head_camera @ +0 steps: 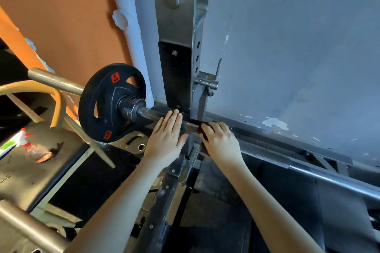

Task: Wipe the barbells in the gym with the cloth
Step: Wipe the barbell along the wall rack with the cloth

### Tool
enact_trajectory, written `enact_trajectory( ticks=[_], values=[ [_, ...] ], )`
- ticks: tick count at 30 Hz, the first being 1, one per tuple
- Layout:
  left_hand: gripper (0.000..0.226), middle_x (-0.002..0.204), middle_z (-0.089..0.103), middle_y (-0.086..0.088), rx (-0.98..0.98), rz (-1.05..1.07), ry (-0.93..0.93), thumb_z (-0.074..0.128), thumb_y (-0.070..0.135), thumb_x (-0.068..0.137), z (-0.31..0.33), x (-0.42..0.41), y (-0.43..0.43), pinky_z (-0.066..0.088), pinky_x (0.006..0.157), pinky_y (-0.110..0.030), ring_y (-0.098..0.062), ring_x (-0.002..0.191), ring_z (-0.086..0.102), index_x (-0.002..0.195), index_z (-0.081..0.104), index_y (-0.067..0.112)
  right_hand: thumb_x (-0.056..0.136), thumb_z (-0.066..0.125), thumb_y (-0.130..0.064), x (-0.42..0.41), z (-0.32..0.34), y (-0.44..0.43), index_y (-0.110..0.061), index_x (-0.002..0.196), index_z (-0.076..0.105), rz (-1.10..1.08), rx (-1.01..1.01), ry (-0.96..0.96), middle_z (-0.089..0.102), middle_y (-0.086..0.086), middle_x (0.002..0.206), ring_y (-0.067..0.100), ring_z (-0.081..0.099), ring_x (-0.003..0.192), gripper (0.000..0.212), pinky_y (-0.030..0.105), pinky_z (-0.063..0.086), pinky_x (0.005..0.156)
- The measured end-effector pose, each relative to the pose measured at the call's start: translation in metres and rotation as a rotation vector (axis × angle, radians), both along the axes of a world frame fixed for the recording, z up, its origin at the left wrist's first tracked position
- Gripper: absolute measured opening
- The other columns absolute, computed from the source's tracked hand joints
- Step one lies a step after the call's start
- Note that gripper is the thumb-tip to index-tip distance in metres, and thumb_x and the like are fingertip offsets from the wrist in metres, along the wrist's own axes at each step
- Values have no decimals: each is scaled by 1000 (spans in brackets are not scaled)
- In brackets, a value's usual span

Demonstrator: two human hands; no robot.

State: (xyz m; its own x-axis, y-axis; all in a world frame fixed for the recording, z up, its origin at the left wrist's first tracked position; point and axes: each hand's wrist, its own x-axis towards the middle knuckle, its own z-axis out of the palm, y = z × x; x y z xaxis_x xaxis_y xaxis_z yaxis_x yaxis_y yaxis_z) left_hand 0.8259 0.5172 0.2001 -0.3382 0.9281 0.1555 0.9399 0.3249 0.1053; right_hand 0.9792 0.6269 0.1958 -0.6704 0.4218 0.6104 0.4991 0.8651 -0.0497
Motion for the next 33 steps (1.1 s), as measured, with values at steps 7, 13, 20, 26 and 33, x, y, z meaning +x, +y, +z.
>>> enact_trajectory(
  ticks=[7, 13, 20, 26, 33],
  values=[
    [90, 163, 0, -2, -21, -23, -111, -10, 60, 81, 8, -6, 1, -13, 115, -24, -12, 149, -7, 155, 6, 13, 86, 63, -5, 22, -10, 0, -6, 76, 67, -195, 38, 152, 66, 9, 75, 29, 63, 72, 11, 37, 55, 63],
    [66, 164, -4, -1, -39, 4, -155, 16, 49, 102, 11, -2, 3, -13, 116, -24, -7, 146, -13, 155, 4, 13, 91, 54, -18, -4, 3, -3, -10, 78, 69, -93, -47, 80, 67, 5, 73, 26, 63, 67, 21, 33, 53, 57],
    [63, 163, -11, -3, -102, 226, -162, 22, 41, 105, 21, -22, -24, -6, 120, -31, -13, 149, -10, 155, 2, 11, 91, 57, -16, 36, -2, 8, -8, 104, 73, 104, 37, 57, 71, 8, 111, 26, 66, 102, 22, 40, 57, 87],
    [61, 163, -7, -3, -172, 231, -126, 20, 41, 105, 28, -21, -25, -2, 121, -32, -13, 150, -5, 156, 7, 9, 75, 78, -9, -49, -1, -1, -7, 100, 74, 279, -92, -39, 71, 11, 111, 29, 67, 100, 26, 40, 58, 81],
    [62, 163, -8, -1, -148, 232, -134, 21, 42, 105, 23, -22, -30, -2, 121, -31, -11, 149, -4, 156, 7, 10, 83, 64, -16, 5, -6, 9, -9, 97, 75, 336, -63, -89, 69, 10, 117, 30, 63, 112, 19, 44, 54, 95]
  ],
)
